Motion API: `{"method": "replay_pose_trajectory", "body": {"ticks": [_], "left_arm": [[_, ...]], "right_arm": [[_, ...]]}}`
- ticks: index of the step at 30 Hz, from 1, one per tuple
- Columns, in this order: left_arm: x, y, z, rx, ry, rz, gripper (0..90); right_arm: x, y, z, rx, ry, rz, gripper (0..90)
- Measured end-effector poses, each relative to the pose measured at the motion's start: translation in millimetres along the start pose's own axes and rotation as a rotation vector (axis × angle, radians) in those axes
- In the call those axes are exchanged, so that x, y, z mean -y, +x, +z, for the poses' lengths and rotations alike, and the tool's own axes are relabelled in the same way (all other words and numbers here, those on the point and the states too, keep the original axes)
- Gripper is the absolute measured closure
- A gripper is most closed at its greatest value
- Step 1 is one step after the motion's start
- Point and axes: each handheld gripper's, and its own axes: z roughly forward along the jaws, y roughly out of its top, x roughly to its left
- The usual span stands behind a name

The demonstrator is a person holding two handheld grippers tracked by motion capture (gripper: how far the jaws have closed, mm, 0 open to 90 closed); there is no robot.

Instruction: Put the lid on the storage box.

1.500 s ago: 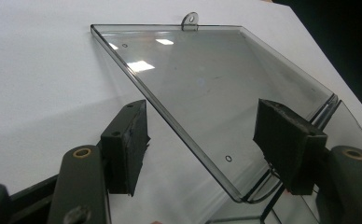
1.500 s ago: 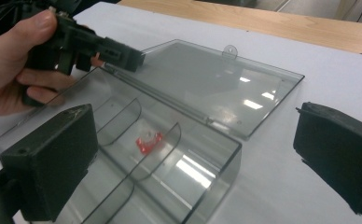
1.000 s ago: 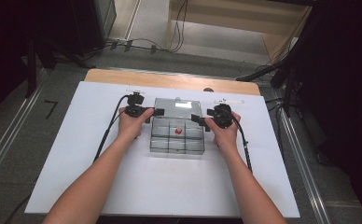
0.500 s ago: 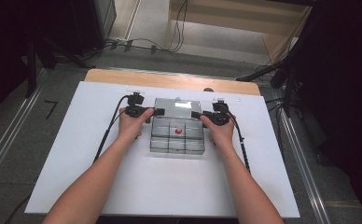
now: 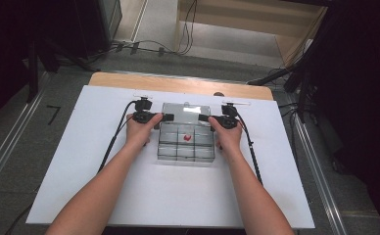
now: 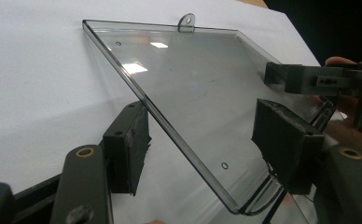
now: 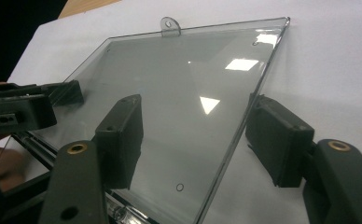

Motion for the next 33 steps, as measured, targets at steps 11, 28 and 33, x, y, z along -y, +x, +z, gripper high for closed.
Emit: {"method": "replay_pose_trajectory", "body": {"ticks": [11,28,33], "left_arm": [[-1.3,-6.3,-0.5,0.002,-0.029,0.013,42.5],[-7.3,-24.3,-20.7,-0.030,-0.089,0.222,60.0],[-5.0,-25.7,-23.8,-0.025,-0.099,0.234,62.3]], "right_arm": [[-0.9,0.0,-4.2,-0.047,-0.016,0.002,44.2],[-0.1,15.5,-32.3,-0.025,-0.136,-0.243,59.3],[5.0,15.7,-35.4,-0.031,-0.164,-0.271,61.0]]}}
